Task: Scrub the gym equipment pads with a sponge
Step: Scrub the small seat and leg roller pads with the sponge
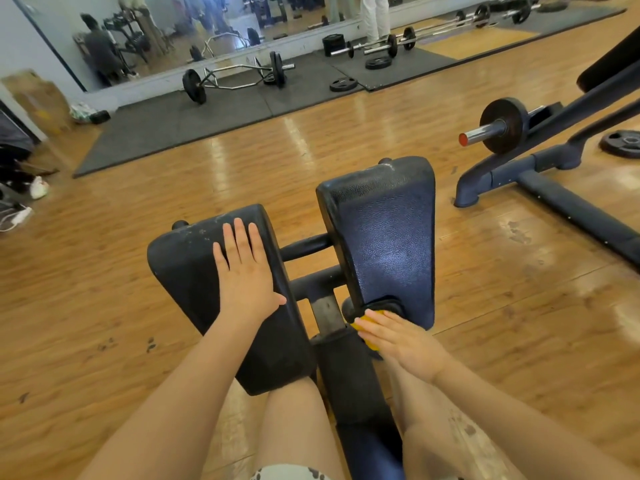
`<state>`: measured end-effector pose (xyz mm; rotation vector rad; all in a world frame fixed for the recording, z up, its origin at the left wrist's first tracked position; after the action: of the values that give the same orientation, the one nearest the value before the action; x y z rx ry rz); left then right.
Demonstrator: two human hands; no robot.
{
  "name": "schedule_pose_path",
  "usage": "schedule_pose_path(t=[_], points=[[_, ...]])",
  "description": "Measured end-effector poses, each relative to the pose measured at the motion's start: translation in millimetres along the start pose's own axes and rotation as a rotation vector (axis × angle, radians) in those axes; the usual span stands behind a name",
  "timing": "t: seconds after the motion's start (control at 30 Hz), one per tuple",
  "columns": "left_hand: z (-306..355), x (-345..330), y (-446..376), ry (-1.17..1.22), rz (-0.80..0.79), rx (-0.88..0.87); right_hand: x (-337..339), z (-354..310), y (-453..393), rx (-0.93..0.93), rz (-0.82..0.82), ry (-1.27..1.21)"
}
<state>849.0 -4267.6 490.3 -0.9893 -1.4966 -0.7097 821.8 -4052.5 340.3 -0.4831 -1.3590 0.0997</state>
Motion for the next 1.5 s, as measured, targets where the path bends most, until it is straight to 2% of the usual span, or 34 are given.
schedule_pose_path(t=[0.07,0.17,0.3,0.43,0.53,0.63,0.8,0.87,1.07,1.23,1.37,1.5], points=[[0,-1,1,-0.002,-0.013,0.002,-1,24,23,0.029,-0.049,-0.002],[1,-3,-1,0.0,-0.014,0.002,11,58,55,-0.033,-0.09,0.009],[1,-4,-2,-0.007,-0.027,0.004,25,58,60,-0.133,-0.029,0.001],[0,-4,-2,0.01,-0.018,-0.008,9,10,35,0.015,0.064,0.007],[2,-4,-1,0.0,-0.038,-0.004,-9,-2,26,0.157,-0.031,0.095],[2,-3,-1,-0.002,-0.032,-0.002,-9,29,40,0.175,-0.095,0.125],[3,-3,-1,0.014,-0.018,-0.016,0,65,71,0.064,-0.179,0.12],[3,-3,-1,0.01,-0.01,-0.022,7,67,72,-0.015,-0.145,0.11],[2,-2,0,0.004,0.002,-0.025,16,56,83,-0.654,0.118,-0.091],[4,2,0,-0.013,-0.002,-0.008,67,75,25,-0.669,0.305,-0.17],[2,10,-1,-0.015,0.015,-0.029,117,108,-43,-0.617,0.352,-0.15],[11,41,-17,0.14,0.224,-0.177,131,134,-94,-0.502,0.288,-0.123]])
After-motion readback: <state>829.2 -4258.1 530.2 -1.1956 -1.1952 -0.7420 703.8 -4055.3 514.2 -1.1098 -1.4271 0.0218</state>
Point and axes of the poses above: each hand's wrist, its own y-axis away from the middle knuckle, its own x-axis out of the back of the hand, z = x × y, the point moved 8 cm from there along -y, towards the middle knuckle, and after that the axes turned 7 degrees about y, right-handed, at the moved point
